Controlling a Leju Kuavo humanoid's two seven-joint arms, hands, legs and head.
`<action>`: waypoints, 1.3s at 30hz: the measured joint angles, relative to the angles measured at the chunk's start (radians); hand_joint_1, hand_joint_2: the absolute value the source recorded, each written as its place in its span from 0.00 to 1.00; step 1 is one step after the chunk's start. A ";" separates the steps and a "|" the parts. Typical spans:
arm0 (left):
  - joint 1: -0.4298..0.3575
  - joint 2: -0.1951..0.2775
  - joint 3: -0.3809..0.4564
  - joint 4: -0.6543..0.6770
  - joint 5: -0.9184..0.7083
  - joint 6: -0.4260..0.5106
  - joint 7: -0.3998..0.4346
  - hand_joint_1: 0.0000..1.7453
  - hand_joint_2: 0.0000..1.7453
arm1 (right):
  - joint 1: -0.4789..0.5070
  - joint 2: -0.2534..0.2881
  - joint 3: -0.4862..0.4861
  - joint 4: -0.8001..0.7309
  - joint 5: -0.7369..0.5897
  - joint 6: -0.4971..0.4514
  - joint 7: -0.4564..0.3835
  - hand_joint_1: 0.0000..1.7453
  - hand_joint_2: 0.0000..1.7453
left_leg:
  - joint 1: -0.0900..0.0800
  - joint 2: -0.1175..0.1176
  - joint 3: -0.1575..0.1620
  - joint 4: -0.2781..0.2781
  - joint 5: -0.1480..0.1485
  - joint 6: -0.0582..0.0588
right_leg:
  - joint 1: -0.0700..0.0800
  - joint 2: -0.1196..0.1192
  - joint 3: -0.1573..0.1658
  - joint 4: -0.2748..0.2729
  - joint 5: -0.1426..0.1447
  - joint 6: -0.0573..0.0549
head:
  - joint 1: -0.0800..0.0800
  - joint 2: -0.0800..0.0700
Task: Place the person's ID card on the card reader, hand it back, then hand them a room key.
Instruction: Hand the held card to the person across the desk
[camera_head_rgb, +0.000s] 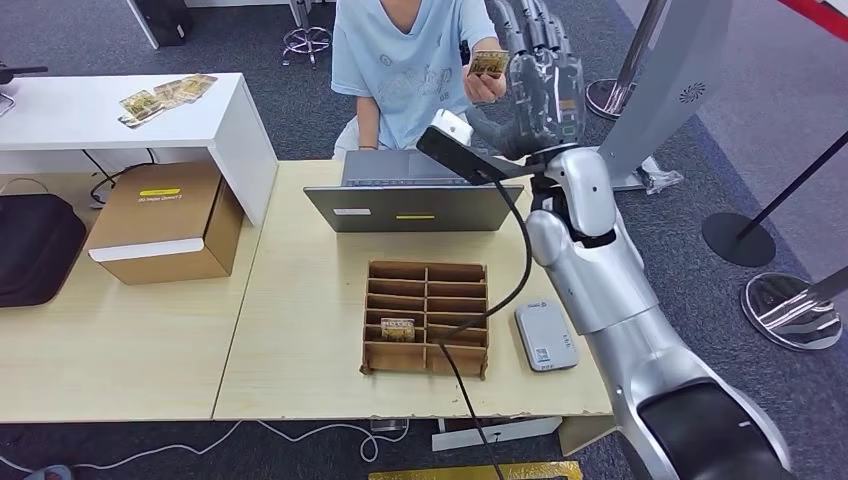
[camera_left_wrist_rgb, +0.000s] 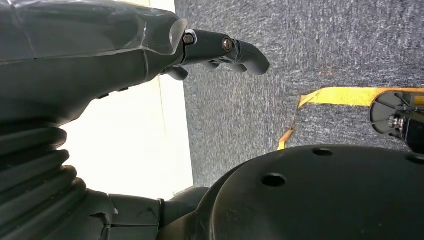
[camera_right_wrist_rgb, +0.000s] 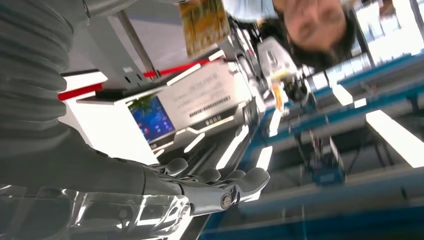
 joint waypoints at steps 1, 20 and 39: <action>0.000 0.000 0.004 0.000 0.004 0.000 0.000 0.00 1.00 | 0.028 -0.011 -0.013 -0.043 -0.032 -0.024 -0.025 0.00 1.00 | 0.000 0.000 0.000 0.000 0.000 0.000 | 0.000 0.000 0.000 0.000 0.000 0.000 | 0.000 0.000; 0.016 -0.003 0.067 0.000 0.076 -0.009 -0.040 0.00 1.00 | 0.639 -0.221 -0.379 -0.493 -1.516 0.358 -0.344 0.00 1.00 | 0.000 -0.004 -0.001 0.000 -0.002 0.002 | 0.001 -0.003 0.002 -0.001 -0.002 0.002 | 0.000 0.000; -0.063 0.009 0.099 -0.001 0.038 0.090 -0.067 0.00 1.00 | 1.029 0.039 -0.439 -0.680 -1.833 0.565 -0.447 0.00 1.00 | 0.006 -0.004 -0.004 -0.001 0.000 -0.001 | 0.005 -0.007 0.001 0.000 -0.002 0.000 | 0.000 0.000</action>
